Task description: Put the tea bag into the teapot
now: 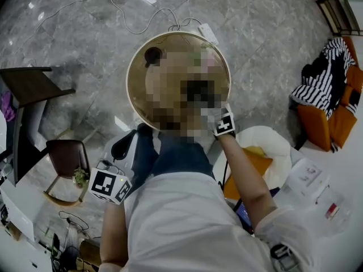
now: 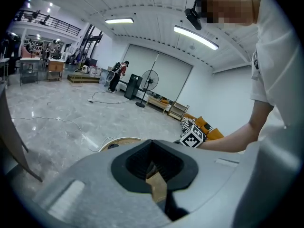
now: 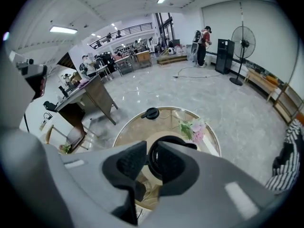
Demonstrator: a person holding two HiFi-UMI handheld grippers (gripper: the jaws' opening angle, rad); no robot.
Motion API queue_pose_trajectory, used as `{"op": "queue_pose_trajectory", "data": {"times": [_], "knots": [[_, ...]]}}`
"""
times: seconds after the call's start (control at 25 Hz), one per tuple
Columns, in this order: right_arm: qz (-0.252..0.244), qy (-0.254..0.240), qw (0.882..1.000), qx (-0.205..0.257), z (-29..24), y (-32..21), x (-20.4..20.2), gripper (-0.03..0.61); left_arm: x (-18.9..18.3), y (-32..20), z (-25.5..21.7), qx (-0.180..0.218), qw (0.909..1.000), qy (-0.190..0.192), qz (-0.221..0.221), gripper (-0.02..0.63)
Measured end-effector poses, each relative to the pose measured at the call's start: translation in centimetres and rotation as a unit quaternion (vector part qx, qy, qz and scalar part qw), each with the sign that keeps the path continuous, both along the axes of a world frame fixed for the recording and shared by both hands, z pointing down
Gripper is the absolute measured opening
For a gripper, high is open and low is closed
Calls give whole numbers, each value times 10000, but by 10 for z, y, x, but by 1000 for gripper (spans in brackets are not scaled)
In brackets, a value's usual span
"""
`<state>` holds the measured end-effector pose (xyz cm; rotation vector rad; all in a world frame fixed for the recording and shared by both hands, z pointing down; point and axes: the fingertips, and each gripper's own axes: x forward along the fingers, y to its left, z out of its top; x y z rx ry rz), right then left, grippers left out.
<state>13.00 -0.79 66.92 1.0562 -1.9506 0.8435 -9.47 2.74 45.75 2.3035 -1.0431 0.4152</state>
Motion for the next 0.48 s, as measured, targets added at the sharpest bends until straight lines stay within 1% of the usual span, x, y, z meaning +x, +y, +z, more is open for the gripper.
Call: {"op": "queue_pose_trajectory", "data": {"times": [0.24,0.4,0.48], "knots": [[448,-114,9972,592,-70,-1,5,31,14,-17,-13,182,9985,187,480,6],[814,-246,9916,975,-120,3,7,5,24,-25,-24,337,9954,305,849,6],[963,-289,9879,1177,-145,6,9,3,29,-30,-32,420,9932,396,1012,6]]}}
